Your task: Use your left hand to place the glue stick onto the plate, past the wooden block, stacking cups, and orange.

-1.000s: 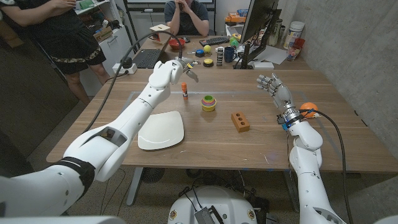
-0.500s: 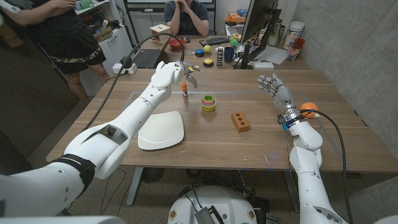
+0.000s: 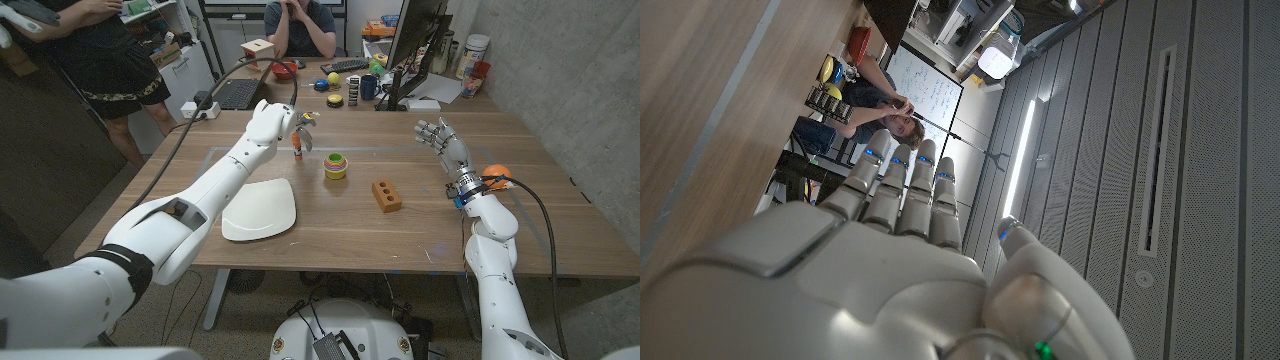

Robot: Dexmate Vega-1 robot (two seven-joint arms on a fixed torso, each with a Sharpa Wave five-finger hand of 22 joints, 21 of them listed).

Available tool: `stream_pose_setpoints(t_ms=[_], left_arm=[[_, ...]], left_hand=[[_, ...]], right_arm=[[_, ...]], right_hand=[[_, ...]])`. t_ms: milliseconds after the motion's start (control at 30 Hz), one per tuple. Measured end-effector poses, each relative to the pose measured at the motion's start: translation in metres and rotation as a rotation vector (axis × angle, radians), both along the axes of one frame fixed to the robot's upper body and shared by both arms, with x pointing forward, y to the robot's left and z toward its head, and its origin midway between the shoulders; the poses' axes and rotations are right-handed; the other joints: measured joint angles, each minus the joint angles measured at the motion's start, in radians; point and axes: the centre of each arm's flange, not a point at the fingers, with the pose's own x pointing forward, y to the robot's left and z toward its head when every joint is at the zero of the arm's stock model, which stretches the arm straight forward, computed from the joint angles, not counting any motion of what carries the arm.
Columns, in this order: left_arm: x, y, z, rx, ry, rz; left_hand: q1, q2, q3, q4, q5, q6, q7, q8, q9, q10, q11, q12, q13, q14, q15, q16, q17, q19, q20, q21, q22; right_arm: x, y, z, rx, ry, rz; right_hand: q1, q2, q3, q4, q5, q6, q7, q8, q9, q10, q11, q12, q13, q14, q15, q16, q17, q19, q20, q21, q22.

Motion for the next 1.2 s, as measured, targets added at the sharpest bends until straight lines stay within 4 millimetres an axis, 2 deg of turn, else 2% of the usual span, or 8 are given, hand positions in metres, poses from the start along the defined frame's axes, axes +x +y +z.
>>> stream_pose_setpoints(t_ms=[433,667,867,1100,1200], left_arm=[[0.006,-0.001,-0.008,0.022,0.04,0.025],[0.009,-0.002,-0.013,0.033,0.062,0.035],[0.011,-0.003,-0.016,0.039,0.072,0.04],[0.013,-0.004,-0.017,0.042,0.082,0.044],[0.014,-0.004,-0.019,0.041,0.087,0.044]], left_hand=[[0.034,0.016,-0.01,-0.002,0.012,0.0,0.0,0.004,0.0,0.003,0.003,0.0,0.0,0.019,0.0,0.0,0.001,0.03,0.002,0.0,0.0],[0.072,0.03,-0.023,0.006,0.021,0.018,0.0,0.012,0.0,0.032,0.0,0.007,0.0,0.065,0.0,0.014,0.002,0.105,-0.002,0.009,0.003],[0.1,0.038,-0.032,0.007,0.029,0.032,0.0,0.012,0.0,0.058,0.0,0.012,0.0,0.094,-0.003,0.018,0.006,0.148,-0.013,0.016,0.002],[0.158,0.058,-0.05,0.013,0.039,0.063,0.002,0.019,0.001,0.109,-0.009,0.018,0.004,0.198,-0.004,0.045,0.012,0.266,-0.042,0.043,0.002],[0.201,0.069,-0.063,0.016,0.039,0.091,0.0,0.026,0.002,0.151,-0.015,0.025,0.005,0.273,-0.005,0.061,0.015,0.34,-0.066,0.062,0.002]], right_arm=[[-0.001,-0.003,-0.002,0.008,0.0,-0.009],[-0.001,-0.005,-0.002,0.011,-0.001,-0.012],[-0.002,-0.006,-0.003,0.013,-0.001,-0.015],[-0.002,-0.007,-0.003,0.015,-0.002,-0.018],[-0.002,-0.007,-0.003,0.015,-0.002,-0.019]], right_hand=[[-0.004,-0.004,-0.004,-0.002,0.0,0.0,0.0,0.0,0.0,0.0,0.0,0.0,0.0,0.0,0.0,0.0,0.0,0.004,0.004,-0.004,0.0],[-0.004,-0.004,-0.008,0.002,0.0,0.0,0.0,0.0,0.0,0.0,0.0,0.0,0.0,0.0,0.0,0.0,-0.003,0.006,0.006,-0.007,0.0],[-0.004,-0.004,-0.008,0.002,0.0,0.0,0.0,0.0,0.0,0.0,0.0,0.0,0.0,0.0,0.0,0.0,-0.003,0.006,0.006,-0.009,0.0],[-0.004,-0.004,-0.008,0.002,0.0,0.0,0.0,0.0,0.0,0.0,0.0,0.0,0.0,0.0,0.0,0.0,-0.003,0.005,0.005,-0.011,0.0],[-0.006,-0.006,-0.01,0.004,0.0,0.0,0.0,0.0,0.0,0.0,0.0,0.0,0.0,0.0,0.0,0.0,-0.003,0.006,0.005,-0.011,0.0]])
